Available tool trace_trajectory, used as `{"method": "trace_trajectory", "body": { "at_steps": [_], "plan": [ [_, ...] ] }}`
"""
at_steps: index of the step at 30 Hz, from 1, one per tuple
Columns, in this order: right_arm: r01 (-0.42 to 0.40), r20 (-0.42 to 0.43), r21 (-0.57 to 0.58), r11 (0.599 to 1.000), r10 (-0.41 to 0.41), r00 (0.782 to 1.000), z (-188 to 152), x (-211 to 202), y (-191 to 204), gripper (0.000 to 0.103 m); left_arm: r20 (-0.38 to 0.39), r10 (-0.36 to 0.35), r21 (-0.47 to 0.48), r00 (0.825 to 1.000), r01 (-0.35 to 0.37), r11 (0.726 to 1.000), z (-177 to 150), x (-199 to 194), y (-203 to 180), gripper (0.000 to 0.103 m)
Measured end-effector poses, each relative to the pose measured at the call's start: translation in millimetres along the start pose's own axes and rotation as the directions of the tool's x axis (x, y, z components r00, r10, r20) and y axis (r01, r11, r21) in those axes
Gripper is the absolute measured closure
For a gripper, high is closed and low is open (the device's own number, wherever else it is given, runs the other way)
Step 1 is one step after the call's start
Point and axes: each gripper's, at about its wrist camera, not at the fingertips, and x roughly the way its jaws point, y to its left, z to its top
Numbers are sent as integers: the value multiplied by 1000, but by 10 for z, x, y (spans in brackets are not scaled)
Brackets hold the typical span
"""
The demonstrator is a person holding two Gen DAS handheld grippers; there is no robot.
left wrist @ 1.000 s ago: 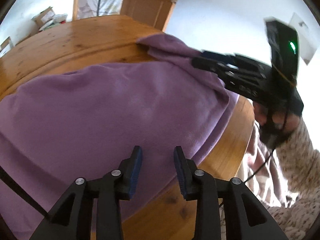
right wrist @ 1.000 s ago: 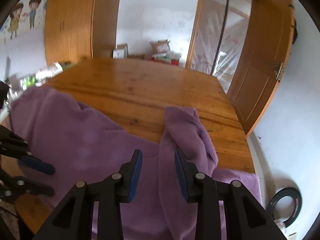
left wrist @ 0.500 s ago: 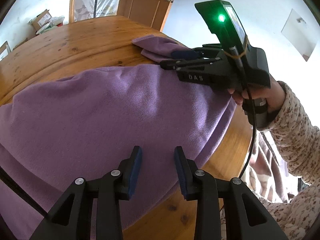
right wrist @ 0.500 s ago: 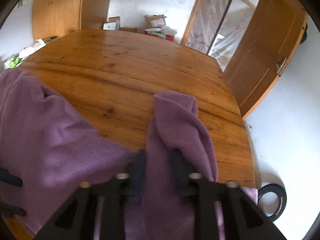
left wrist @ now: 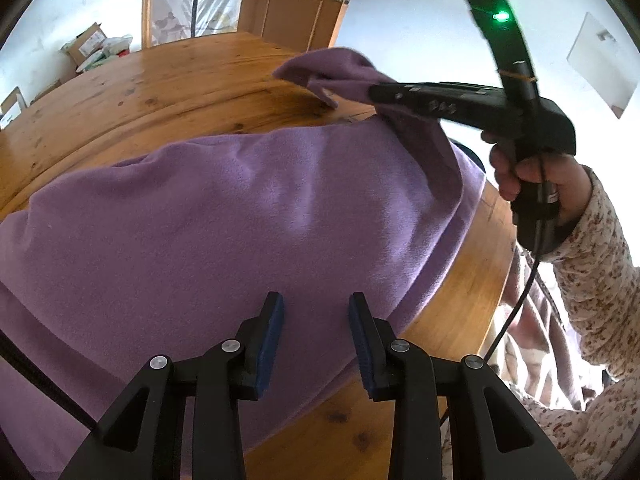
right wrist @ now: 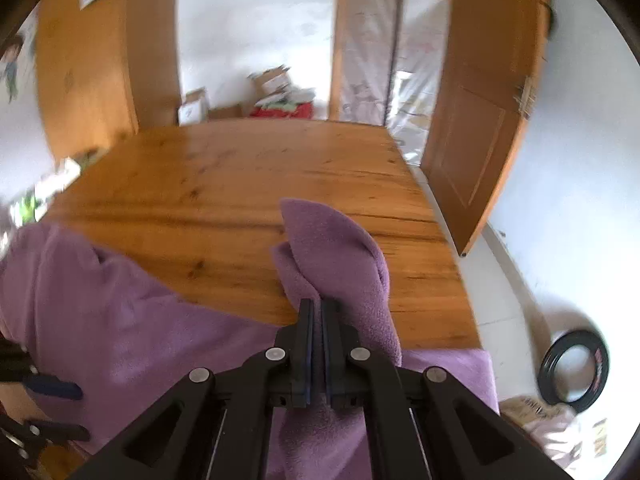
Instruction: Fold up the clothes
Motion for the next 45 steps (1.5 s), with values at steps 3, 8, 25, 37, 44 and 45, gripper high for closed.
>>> {"method": "trace_trajectory", "body": {
  "at_steps": [3, 8, 25, 37, 44, 45],
  "plan": [
    [-22, 33, 72, 997, 20, 999, -26, -119, -206, 99, 10, -17, 33, 1000, 17, 999, 33, -14, -110, 68],
    [-50, 76, 195, 979, 36, 996, -118, -272, -569, 99, -8, -30, 82, 1000, 30, 996, 130, 99, -280, 68],
    [-105, 115, 492, 864, 55, 992, -783, -415, -1265, 99, -35, -27, 181, 999, 32, 983, 260, 266, -546, 67],
    [-163, 196, 541, 825, 65, 978, -780, -601, -1377, 99, 8, 107, 338, 994, -104, 935, 316, 438, -967, 67],
    [-167, 201, 574, 802, 60, 978, -929, -663, -1441, 99, 9, 170, 356, 985, -162, 920, 317, 553, -1013, 68],
    [-166, 196, 584, 794, 60, 979, -966, -648, -1461, 99, 3, 159, 348, 987, -150, 925, 325, 562, -998, 68]
  ]
}}
